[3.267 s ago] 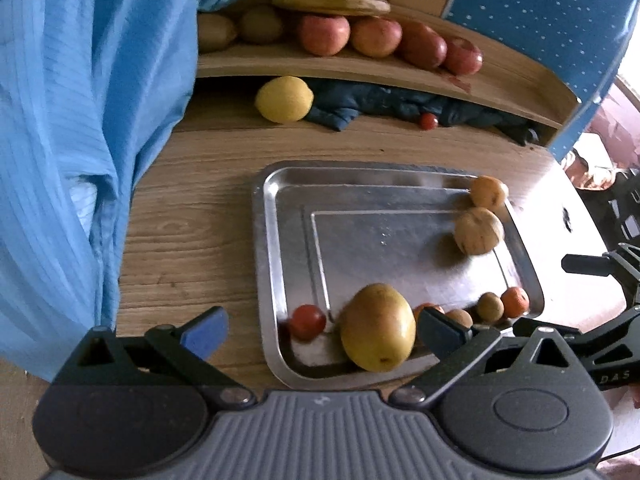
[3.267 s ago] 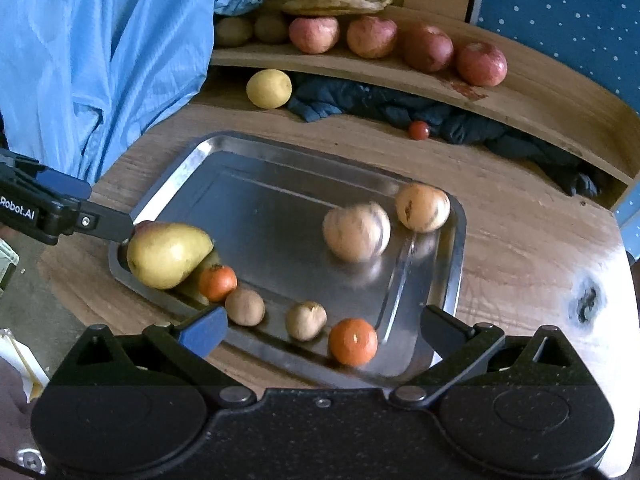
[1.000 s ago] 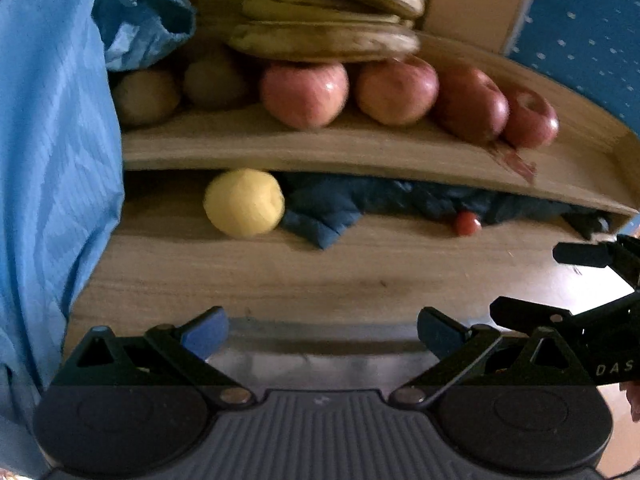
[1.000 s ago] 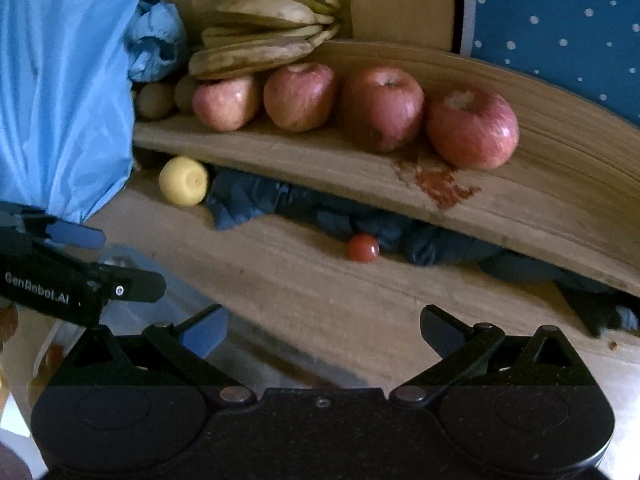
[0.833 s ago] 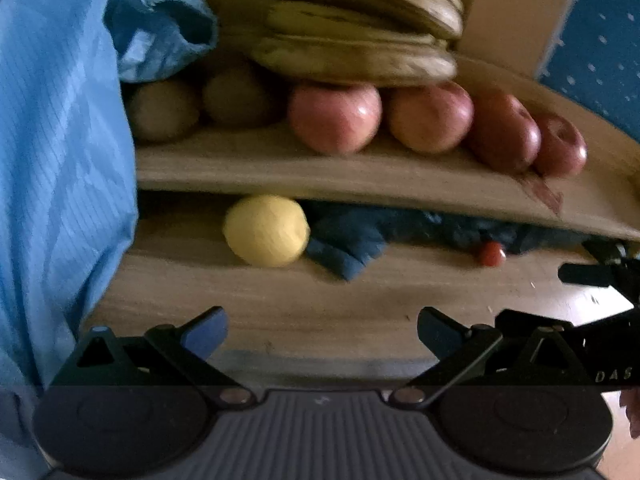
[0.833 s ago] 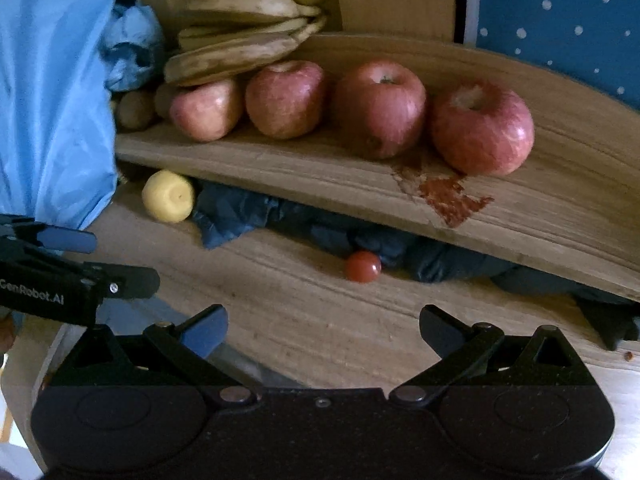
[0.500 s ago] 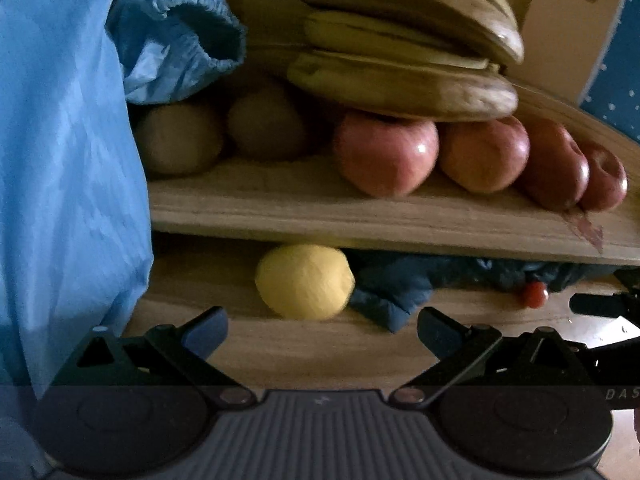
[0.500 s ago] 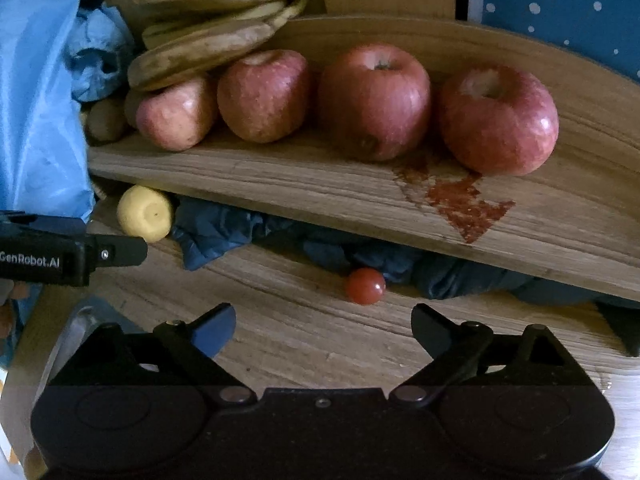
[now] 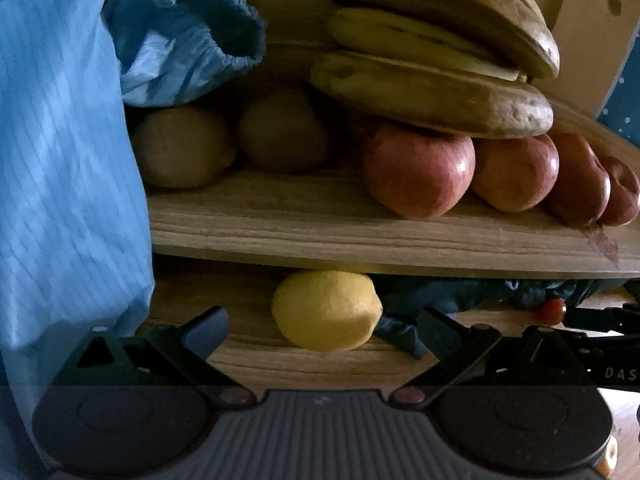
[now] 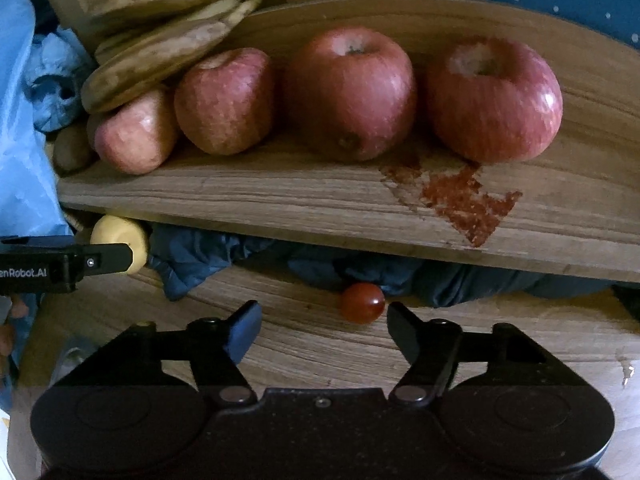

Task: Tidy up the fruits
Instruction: 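Move the left tool to the yellow lemon while the right tool approaches the cherry tomato, then close the left tool on the lemon while the right tool grasps the cherry tomato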

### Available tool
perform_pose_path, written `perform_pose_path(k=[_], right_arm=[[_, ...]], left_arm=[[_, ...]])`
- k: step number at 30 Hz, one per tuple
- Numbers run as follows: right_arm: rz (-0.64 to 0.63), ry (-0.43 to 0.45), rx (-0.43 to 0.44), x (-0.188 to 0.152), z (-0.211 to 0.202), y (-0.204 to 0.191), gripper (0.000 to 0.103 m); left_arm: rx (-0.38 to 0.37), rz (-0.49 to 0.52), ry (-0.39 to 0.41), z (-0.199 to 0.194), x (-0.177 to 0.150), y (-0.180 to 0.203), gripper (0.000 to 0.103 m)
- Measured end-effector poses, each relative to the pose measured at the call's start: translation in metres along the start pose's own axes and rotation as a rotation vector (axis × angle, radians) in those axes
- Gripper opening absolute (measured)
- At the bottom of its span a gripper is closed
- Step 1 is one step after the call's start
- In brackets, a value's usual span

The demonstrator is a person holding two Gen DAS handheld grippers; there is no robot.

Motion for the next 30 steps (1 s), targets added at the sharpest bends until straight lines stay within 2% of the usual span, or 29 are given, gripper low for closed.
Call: perform_pose_path(k=[6,11,26,30], right_arm=[[-0.006,0.014,-0.026,0.003,0.005,-0.006,0.059],[-0.015,0.005,-0.025,0.004,0.011,-0.01,0.042],[-0.05,0.0,0.006,0.004,0.031,-0.058,0.037],[-0.056,-0.004,0.006,0.004,0.036,-0.064,0.037]], left_arm=[[-0.018,-0.002,0.006,0.003,0.002,-0.006,0.101],[-0.037,-0.009,0.001,0.006,0.006,-0.005,0.096],[-0.069,-0.021,0.0,0.015,0.004,0.0,0.083],[-0.059,-0.039,0.004,0.018,0.003,0.001,0.082]])
Point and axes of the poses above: each gripper's, at about its wrist camera, not at the fingertips, and z roughly the way its jaws point, y to its right, x to its top, the point moved 5 cm from there along z, roughly the way its jaws point, and after that the axes turned 6 degrees about y, right-handed, at the moved point
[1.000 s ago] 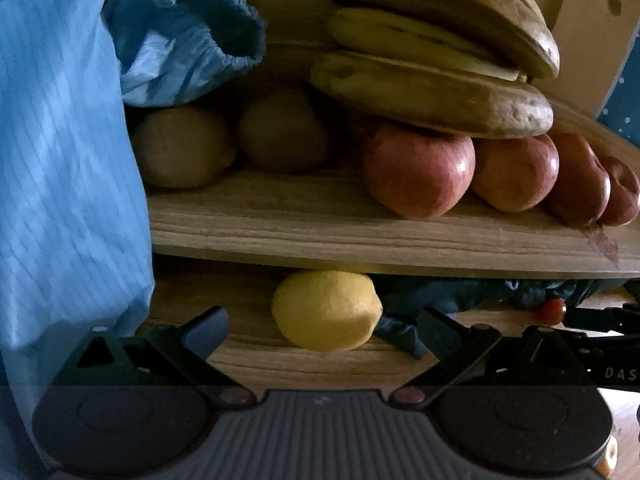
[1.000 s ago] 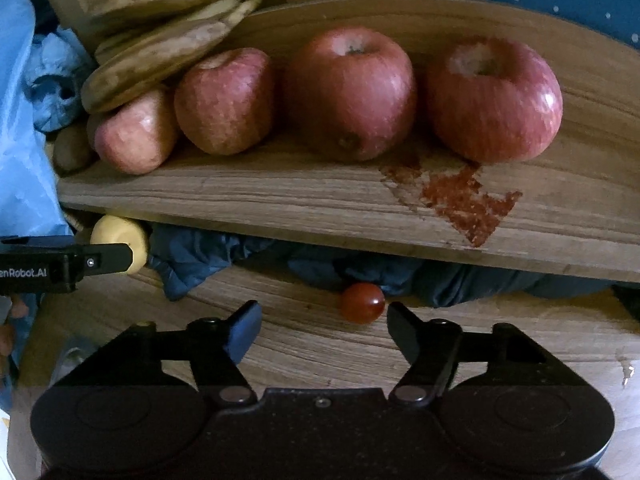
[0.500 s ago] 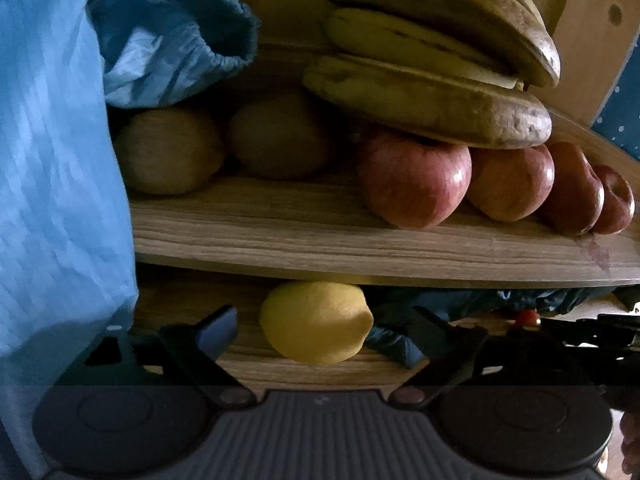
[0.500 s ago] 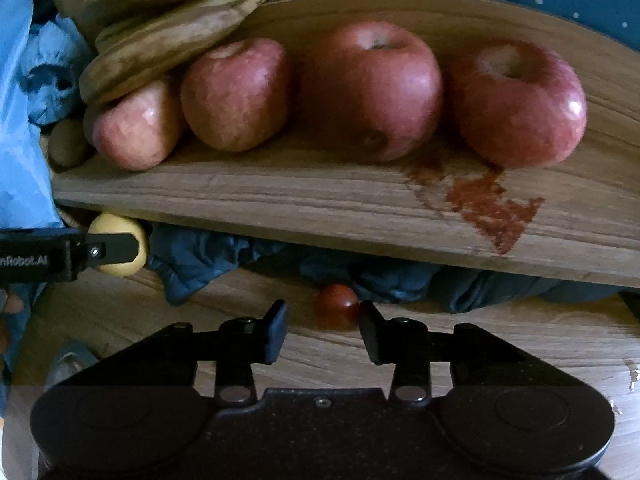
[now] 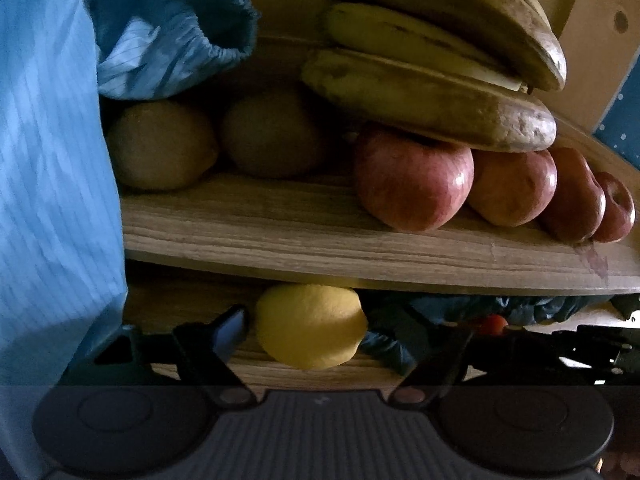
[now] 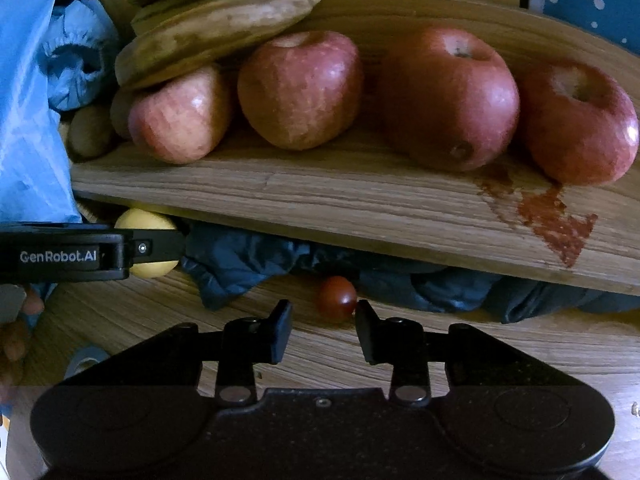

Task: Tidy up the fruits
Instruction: 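Close the left tool on the lemon while the right tool grasps the cherry tomato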

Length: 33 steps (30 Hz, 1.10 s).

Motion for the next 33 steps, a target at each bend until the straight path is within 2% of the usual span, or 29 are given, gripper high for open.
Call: perform_pose_path(k=[6,10,13,24,33], right_arm=[[-0.017,0.008,0.001,0.001,0.005,-0.003,0.034],[-0.027,0.01,-0.001,0.002,0.007,-0.008,0.025],[-0.039,0.013,-0.004,0.001,0.003,-0.013,0.025],[-0.046,0.01,0.024,-0.005,-0.001,-0.021,0.024],[-0.05,0.009,0.043,-0.011,-0.012,-0.024,0.024]], left_arm=[[0.018,-0.027,-0.006,0.008,-0.004,0.001,0.081],[0.028,-0.044,-0.007,0.013,-0.007,-0.001,0.077],[0.04,-0.049,-0.009,0.015,-0.009,-0.002,0.071],[0.036,-0.076,-0.005,0.009,-0.022,-0.012,0.069],[0.013,-0.072,-0.017,-0.02,-0.047,-0.012,0.069]])
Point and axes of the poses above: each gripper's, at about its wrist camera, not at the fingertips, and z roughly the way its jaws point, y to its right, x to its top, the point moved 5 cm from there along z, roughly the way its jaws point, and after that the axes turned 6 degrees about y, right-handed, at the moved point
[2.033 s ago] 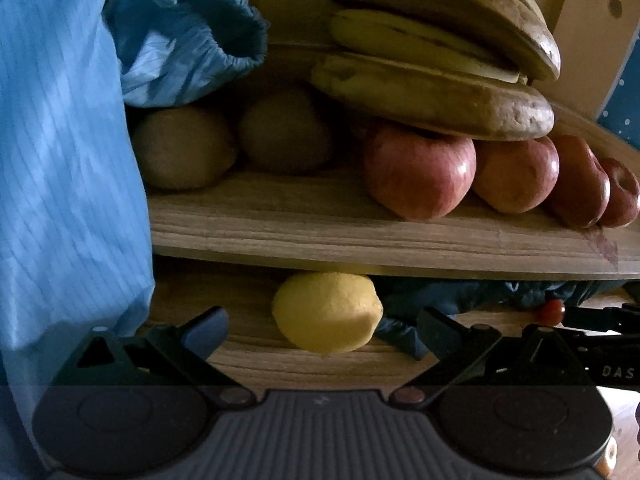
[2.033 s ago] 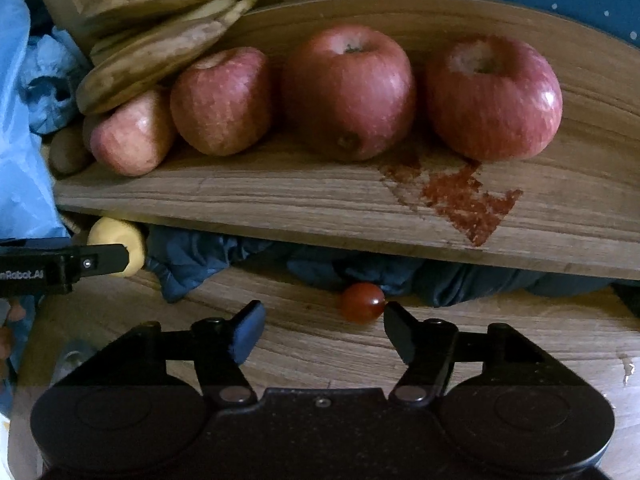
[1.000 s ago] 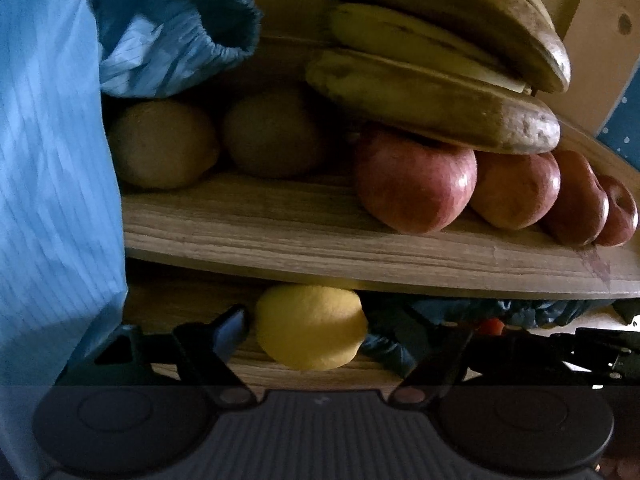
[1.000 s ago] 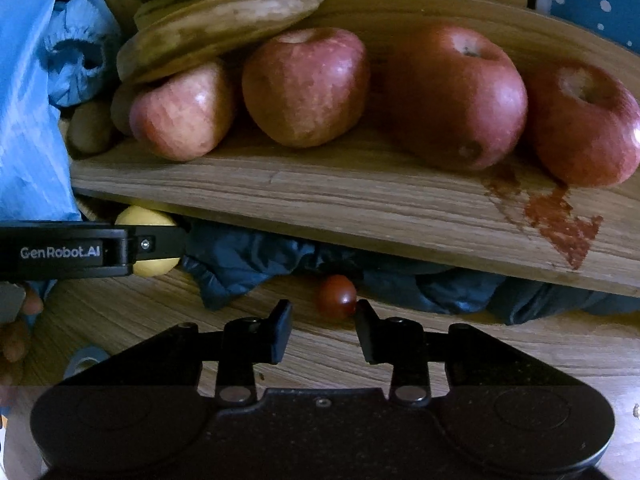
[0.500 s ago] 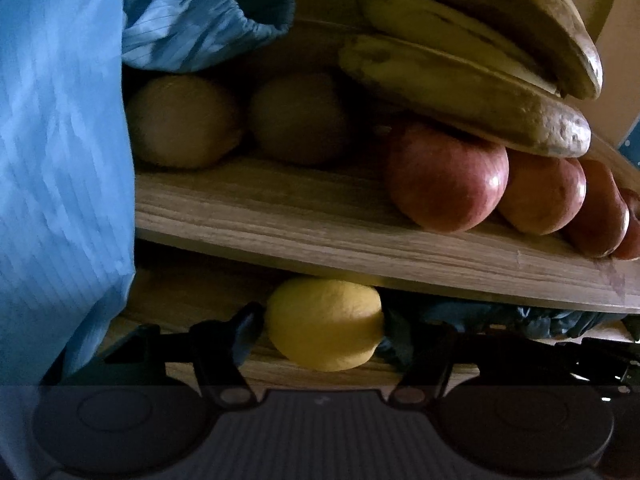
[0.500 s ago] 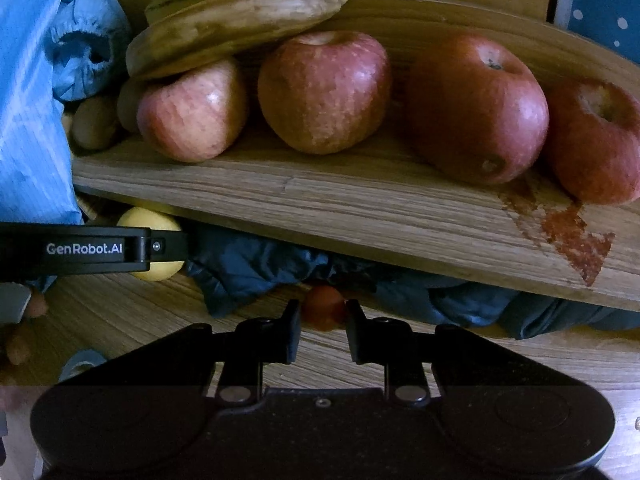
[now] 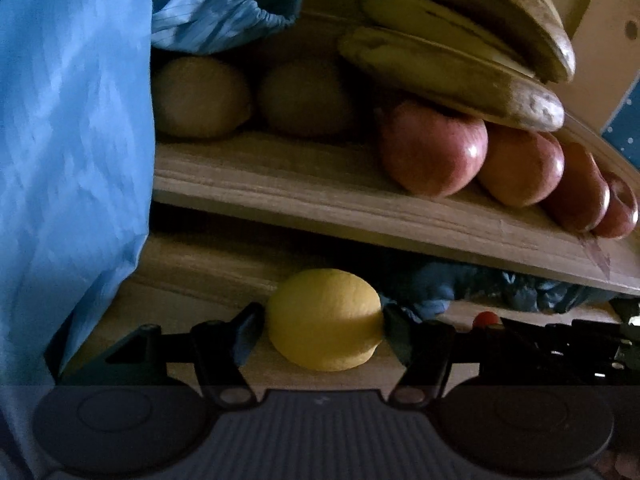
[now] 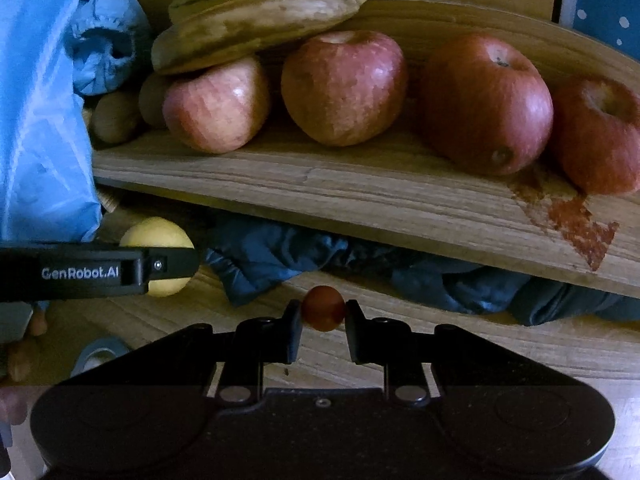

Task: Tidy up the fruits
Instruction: 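Close the left tool on the lemon while the right tool grasps the cherry tomato, then carry the lemon and cherry tomato over the metal tray with both tools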

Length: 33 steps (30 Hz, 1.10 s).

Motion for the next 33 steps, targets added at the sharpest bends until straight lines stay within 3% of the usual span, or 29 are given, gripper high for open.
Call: perform_pose_path(k=[2,33], right_arm=[[-0.004,0.004,0.008,-0.005,-0.02,0.006,0.024],[-0.022,0.055,0.014,-0.022,-0.071,-0.024,0.024]], left_arm=[[-0.005,0.006,-0.001,-0.005,-0.005,-0.001,0.069],[-0.086,0.054,0.031,-0.07,-0.026,-0.011,0.069]])
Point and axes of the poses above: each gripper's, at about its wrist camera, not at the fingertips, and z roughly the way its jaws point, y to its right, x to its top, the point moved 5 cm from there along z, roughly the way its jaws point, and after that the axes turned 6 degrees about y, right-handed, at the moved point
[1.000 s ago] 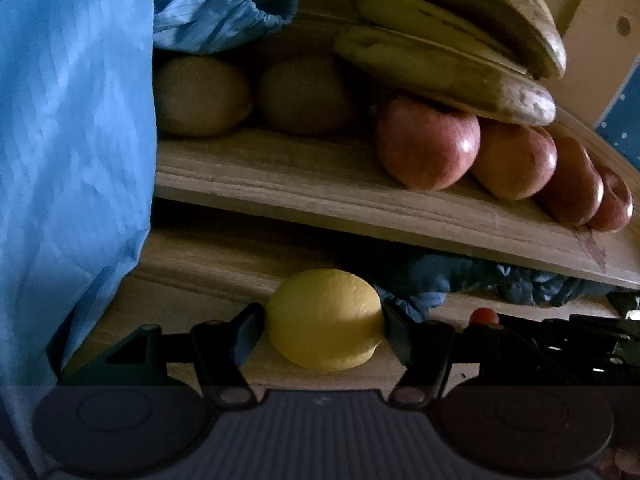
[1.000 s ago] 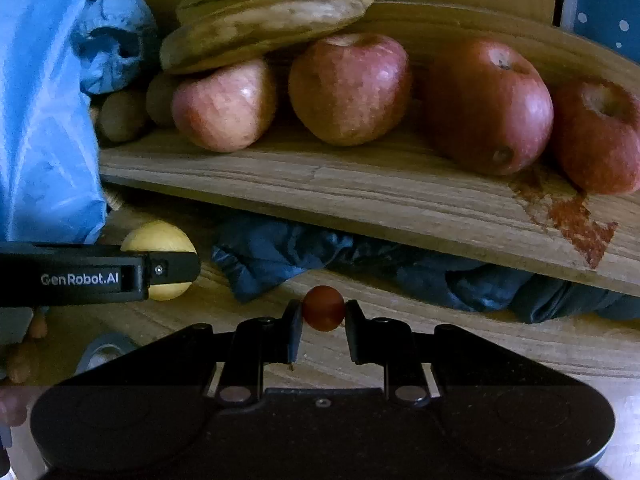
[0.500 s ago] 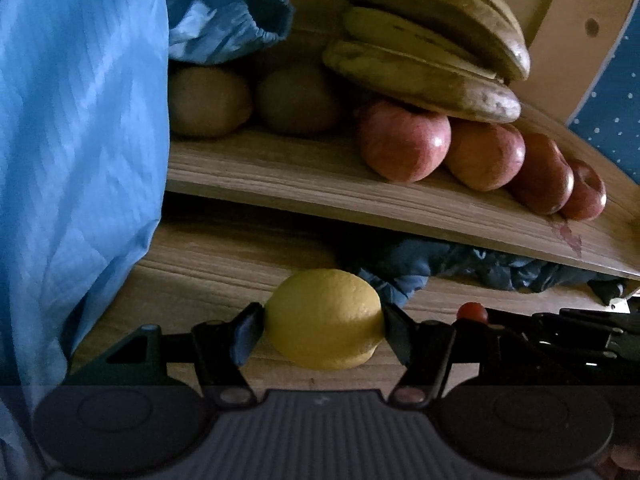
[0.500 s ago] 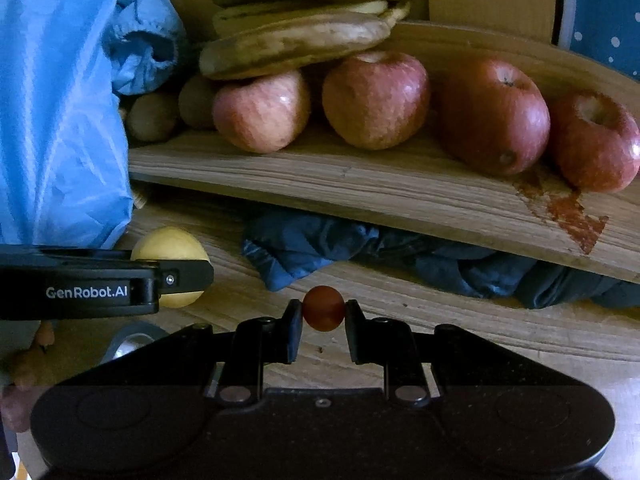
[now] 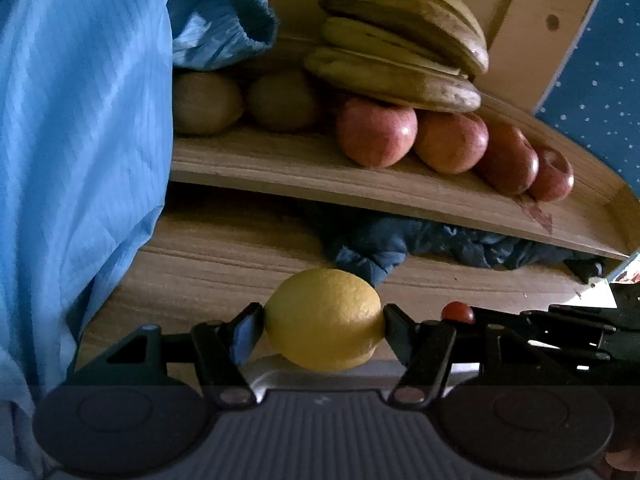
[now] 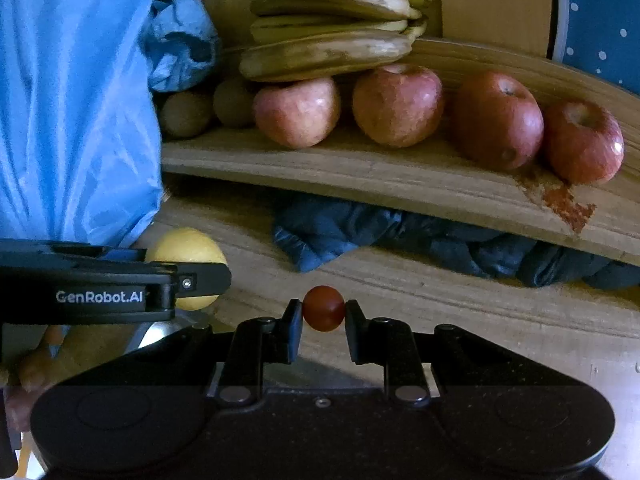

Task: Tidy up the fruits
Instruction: 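Carry the lemon and cherry tomato over the metal tray with both tools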

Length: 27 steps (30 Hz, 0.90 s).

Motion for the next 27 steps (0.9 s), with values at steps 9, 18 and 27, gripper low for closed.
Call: perform_pose_path(k=[9,18,27], right_arm=[[-0.022,0.006,0.012,-0.017,-0.023,-0.02,0.024],[-0.031,-0.011,0.024,-0.045,-0.045,-0.039,0.024],[-0.02,-0.032,0.016,-0.072,-0.062,-0.049,0.024]], left_arm=[[-0.029,0.026,-0.003,-0.015,-0.011,0.001,0.069],[-0.055,0.051,-0.005,-0.032,-0.025,0.003,0.069],[-0.081,0.078,-0.019,-0.044,-0.042,0.008,0.069]])
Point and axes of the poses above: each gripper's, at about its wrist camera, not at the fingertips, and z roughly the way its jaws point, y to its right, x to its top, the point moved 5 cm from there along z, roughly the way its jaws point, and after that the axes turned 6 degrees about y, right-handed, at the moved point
